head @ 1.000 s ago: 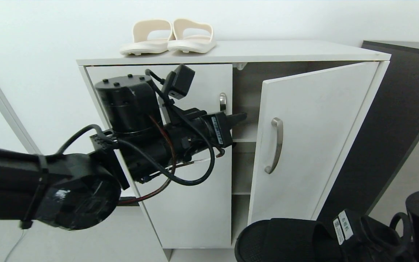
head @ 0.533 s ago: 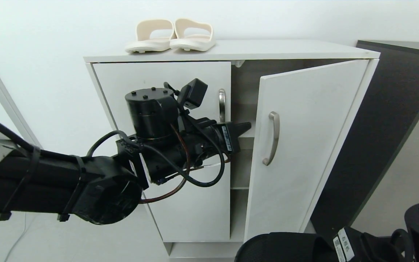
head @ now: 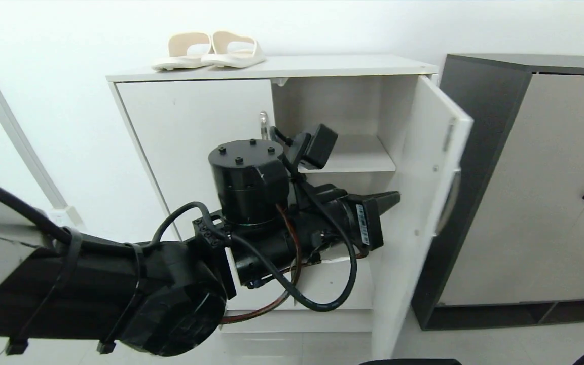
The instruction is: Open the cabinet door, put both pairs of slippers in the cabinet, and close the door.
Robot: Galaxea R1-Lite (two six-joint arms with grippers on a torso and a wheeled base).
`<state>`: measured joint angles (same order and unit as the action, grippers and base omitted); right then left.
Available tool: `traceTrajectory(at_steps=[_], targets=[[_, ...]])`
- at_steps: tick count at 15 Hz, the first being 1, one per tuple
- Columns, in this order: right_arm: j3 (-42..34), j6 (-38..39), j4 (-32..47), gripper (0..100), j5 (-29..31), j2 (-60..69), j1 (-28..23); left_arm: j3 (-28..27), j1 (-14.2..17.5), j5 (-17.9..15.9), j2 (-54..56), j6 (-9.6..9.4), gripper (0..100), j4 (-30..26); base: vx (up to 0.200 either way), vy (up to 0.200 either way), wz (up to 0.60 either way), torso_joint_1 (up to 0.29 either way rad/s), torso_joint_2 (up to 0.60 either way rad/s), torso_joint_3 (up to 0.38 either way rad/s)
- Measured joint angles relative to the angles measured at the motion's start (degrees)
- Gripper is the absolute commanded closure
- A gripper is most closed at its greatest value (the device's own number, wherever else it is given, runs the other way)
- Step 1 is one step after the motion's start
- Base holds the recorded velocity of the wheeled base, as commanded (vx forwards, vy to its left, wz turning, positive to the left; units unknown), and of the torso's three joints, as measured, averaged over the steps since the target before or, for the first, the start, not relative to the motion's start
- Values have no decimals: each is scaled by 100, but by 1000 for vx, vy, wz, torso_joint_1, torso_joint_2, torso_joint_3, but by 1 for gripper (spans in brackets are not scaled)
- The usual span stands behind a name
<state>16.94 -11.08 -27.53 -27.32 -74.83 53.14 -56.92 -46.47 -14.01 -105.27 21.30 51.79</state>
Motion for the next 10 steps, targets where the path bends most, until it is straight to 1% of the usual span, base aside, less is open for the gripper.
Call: traceTrajectory(at_steps=[2,3,5,6,8,10], targets=[[-17,-60,-9,100,1,13,-2,364,6,52,162,-15,100,82,0,0,0,0,0,0],[17,-49,0,100,9,-17,-20,555,-11,174,271,-23,100,119,0,0,0,0,0,0],[312,149,-13,100,122,-205,-249,868,63,591,538,-23,100,251,0,0,0,0,0,0],[533,397,-15,100,433,-332,-405,1023,111,772,706,-26,100,279,0,0,0,0,0,0],[1018,1133,-20,100,1496,-596,-628,1373,224,1103,1156,-34,100,288,0,0,0,0,0,0],[1569,1687,-91,100,2650,-955,-691,1775,400,1501,1787,-91,100,156,0,0,0,0,0,0]])
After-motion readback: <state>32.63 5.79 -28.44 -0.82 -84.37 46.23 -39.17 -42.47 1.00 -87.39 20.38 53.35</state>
